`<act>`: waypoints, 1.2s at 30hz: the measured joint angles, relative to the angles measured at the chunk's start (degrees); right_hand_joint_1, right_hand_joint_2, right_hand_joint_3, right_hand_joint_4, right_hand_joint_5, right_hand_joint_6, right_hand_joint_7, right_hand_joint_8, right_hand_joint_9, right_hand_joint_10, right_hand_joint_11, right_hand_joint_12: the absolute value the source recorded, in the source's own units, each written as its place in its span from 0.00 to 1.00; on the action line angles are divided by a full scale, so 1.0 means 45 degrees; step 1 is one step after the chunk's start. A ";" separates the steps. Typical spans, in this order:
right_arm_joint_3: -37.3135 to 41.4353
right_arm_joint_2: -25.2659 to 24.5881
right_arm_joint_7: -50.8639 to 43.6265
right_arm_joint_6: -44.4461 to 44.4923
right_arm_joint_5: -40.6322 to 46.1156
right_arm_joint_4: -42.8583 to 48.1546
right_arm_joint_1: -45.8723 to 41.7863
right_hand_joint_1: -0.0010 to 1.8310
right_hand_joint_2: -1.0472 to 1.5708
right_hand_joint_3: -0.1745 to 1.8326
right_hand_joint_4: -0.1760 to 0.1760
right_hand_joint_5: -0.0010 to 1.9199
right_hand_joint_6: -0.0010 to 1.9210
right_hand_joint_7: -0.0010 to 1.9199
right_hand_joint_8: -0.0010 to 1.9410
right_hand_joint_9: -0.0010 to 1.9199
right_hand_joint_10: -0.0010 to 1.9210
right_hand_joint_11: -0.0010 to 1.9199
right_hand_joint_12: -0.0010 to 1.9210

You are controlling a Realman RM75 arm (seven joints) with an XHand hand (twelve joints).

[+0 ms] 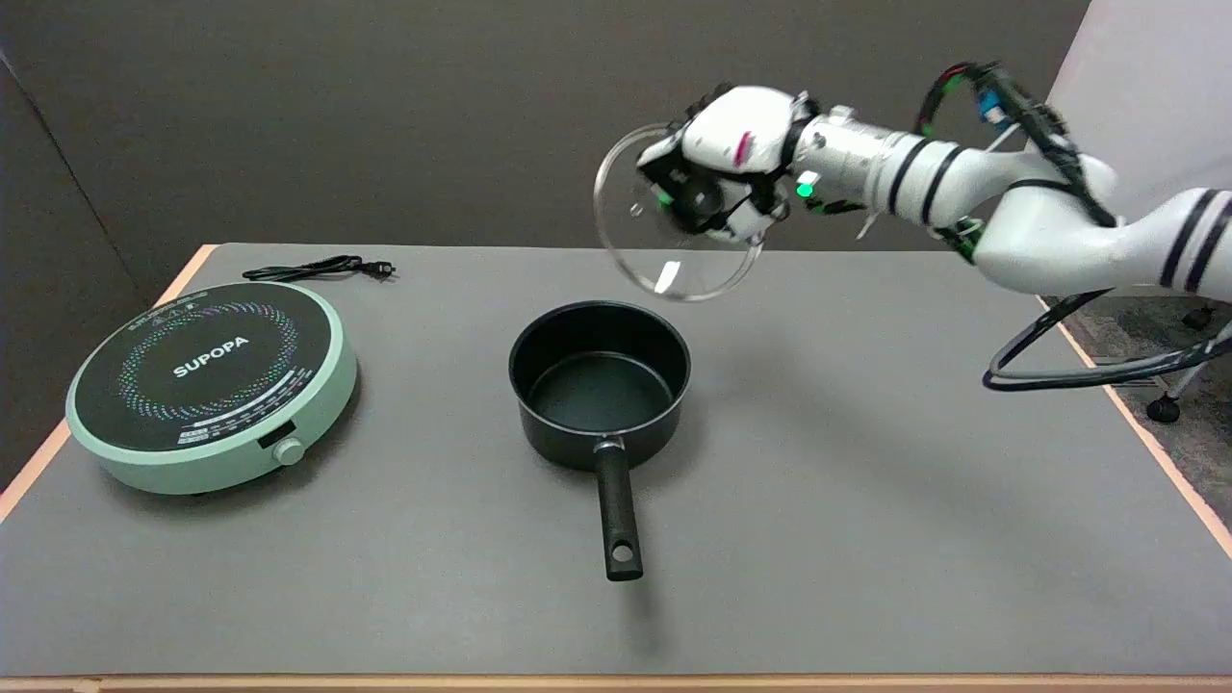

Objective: Place the pot lid onto the table.

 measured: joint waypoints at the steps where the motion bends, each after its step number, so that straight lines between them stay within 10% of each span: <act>1: 0.0245 0.0122 -0.0002 -0.0027 -0.0024 0.0012 -0.0123 0.75 0.68 0.56 1.00 0.28 0.88 0.46 0.78 0.42 0.97 0.35 0.67; 23: 1.0583 0.2282 -0.0025 -0.1818 -0.0355 0.0087 -0.8918 0.75 0.67 0.57 1.00 0.29 0.88 0.47 0.77 0.44 0.96 0.36 0.65; 36: 1.3498 0.3424 -0.0012 -0.4036 0.0318 -0.0811 -1.2683 0.75 0.67 0.57 1.00 0.30 0.88 0.47 0.76 0.45 0.95 0.36 0.63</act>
